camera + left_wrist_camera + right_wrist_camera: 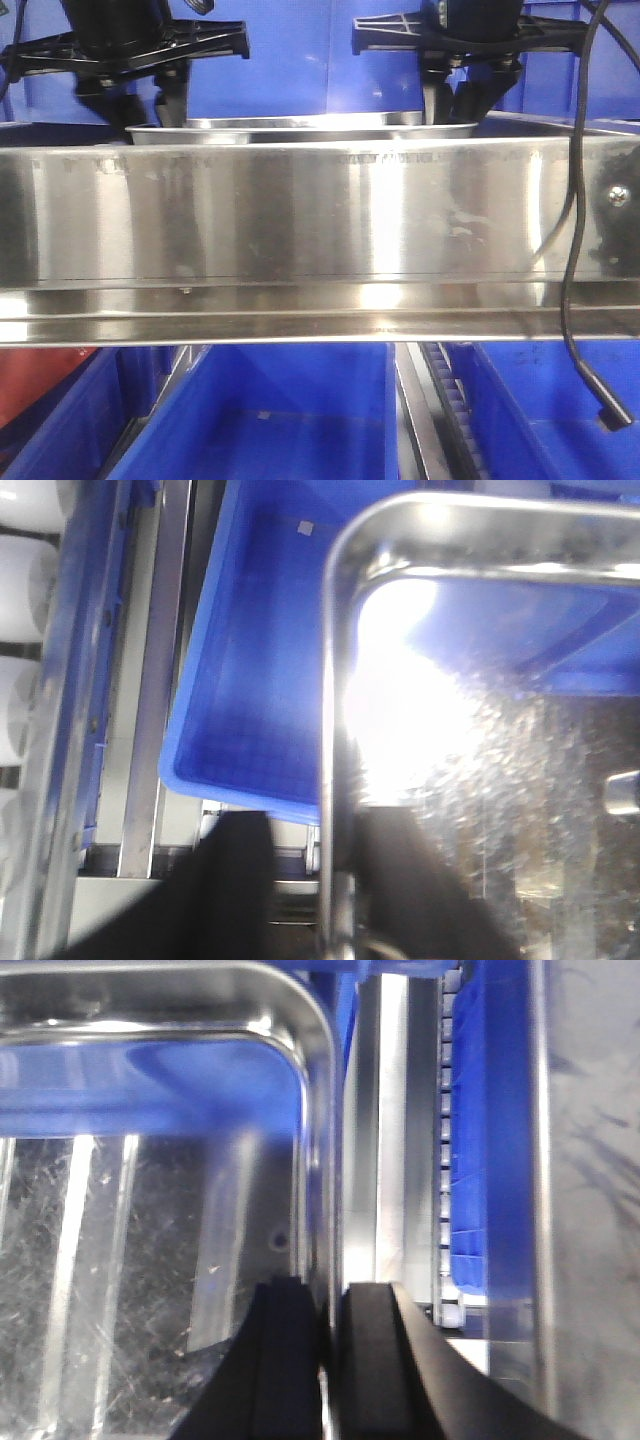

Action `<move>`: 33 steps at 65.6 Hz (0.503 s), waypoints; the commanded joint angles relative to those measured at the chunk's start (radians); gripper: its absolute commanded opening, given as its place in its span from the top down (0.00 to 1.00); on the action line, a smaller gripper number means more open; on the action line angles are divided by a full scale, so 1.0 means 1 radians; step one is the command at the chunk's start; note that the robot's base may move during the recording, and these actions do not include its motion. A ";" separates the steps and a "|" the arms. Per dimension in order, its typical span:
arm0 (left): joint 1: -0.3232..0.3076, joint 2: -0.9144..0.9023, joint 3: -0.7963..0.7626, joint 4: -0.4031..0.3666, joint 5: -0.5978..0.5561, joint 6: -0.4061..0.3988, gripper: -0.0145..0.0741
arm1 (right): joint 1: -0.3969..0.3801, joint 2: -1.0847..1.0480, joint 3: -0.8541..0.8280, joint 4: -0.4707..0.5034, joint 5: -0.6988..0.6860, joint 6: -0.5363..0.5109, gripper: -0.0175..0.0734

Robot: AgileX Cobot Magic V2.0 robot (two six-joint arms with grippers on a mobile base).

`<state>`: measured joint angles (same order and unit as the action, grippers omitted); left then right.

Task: Stack silver trays without gaps
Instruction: 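Lift the silver tray with both grippers and pull it off the shelf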

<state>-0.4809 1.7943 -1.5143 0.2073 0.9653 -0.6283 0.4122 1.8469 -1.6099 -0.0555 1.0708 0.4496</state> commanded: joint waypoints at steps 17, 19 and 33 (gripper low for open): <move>-0.006 -0.025 -0.004 -0.004 0.015 0.000 0.84 | 0.001 -0.028 -0.005 -0.013 -0.002 0.015 0.82; -0.008 -0.034 -0.004 -0.004 0.015 0.000 0.84 | 0.001 -0.038 -0.005 -0.013 -0.002 0.032 0.82; -0.031 -0.150 -0.004 0.050 0.017 -0.028 0.84 | 0.001 -0.173 -0.005 -0.029 -0.035 0.067 0.82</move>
<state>-0.4942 1.7101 -1.5132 0.2083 0.9779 -0.6362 0.4122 1.7499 -1.6079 -0.0549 1.0644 0.5000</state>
